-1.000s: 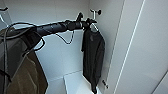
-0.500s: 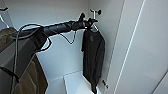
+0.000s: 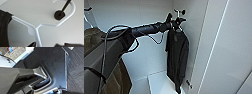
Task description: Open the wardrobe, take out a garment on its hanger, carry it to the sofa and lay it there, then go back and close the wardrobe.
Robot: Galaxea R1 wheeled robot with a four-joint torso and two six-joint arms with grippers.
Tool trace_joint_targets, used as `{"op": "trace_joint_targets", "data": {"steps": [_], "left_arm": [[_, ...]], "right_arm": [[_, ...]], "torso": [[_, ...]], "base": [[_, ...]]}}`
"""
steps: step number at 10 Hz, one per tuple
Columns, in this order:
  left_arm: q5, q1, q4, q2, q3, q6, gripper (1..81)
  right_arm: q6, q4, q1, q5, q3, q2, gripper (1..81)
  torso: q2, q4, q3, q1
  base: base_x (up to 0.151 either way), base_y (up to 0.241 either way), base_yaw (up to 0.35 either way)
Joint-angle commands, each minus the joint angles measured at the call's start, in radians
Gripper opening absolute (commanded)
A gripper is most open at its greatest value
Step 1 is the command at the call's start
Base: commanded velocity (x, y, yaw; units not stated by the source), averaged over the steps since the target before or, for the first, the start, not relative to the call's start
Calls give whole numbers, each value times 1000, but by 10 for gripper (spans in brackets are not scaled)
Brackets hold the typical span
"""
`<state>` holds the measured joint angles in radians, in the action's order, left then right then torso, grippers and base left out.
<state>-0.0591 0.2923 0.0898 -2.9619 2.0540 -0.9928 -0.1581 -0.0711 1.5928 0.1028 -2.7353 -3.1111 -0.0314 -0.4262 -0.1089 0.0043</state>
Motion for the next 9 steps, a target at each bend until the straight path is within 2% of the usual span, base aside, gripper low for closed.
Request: {"op": "trace_joint_targets", "data": {"steps": [1,3,4,9], "left_arm": [[15,192,-10,-7,-5,3,811],[35,185,-30,3,-37,3,811],[36,185,-33,6,-43,3,10],[48,228,-38,27,-69,3,10]], "right_arm": [[2,-1,-26,-64,11,-8,811],[2,-3,-26,-64,10,-8,811],[2,-3,-27,-64,11,-7,811],[0,-1,-26,-57,8,-1,811]], "torso": [[0,0,0,0],[0,0,0,0],[0,0,0,0],[0,0,0,0]], "base": [[0,0,0],[0,0,0],[0,0,0],[0,0,0]]}}
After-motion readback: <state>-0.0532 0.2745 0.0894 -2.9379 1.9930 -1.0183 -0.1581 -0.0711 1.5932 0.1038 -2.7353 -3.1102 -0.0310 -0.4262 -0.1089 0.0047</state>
